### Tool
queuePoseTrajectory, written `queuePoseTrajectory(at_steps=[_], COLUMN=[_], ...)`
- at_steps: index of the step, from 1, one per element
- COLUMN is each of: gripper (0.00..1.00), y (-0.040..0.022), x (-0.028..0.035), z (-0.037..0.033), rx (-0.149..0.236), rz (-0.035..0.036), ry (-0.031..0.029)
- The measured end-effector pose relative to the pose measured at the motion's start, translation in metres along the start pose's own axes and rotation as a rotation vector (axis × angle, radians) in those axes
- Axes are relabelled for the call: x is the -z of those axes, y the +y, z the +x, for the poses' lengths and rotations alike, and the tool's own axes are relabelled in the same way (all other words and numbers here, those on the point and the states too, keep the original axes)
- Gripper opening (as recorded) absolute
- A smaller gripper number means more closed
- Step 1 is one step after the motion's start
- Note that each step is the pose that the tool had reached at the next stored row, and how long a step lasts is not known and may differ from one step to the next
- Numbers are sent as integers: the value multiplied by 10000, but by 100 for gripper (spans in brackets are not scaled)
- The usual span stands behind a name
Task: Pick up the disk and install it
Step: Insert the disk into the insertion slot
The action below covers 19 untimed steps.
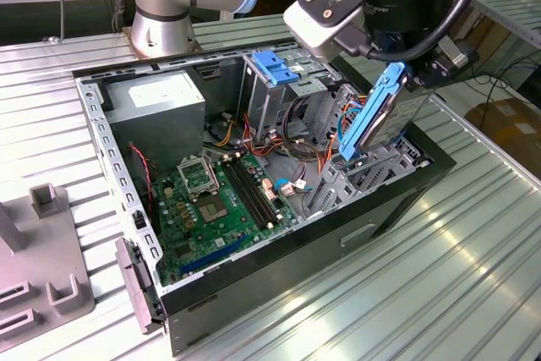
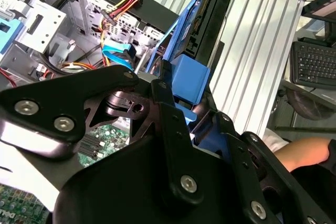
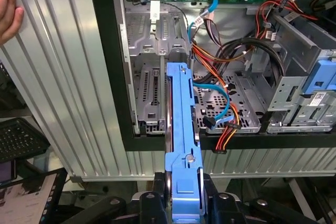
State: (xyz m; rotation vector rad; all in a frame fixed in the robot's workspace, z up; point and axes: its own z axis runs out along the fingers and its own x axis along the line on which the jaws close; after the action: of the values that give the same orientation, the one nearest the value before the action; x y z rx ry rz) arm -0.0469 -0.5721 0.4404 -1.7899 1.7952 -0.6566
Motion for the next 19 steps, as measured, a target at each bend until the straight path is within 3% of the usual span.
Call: queuePoseTrajectory(at_steps=[4,8,12,19], gripper=[37,37,37,37], y=[47,69,128,197], x=[-7,-26,-66,-135], z=[1,1,3,5], rx=[2,6,7,3], rz=[115,398,402,474], ry=[-2,-7,-8,-14])
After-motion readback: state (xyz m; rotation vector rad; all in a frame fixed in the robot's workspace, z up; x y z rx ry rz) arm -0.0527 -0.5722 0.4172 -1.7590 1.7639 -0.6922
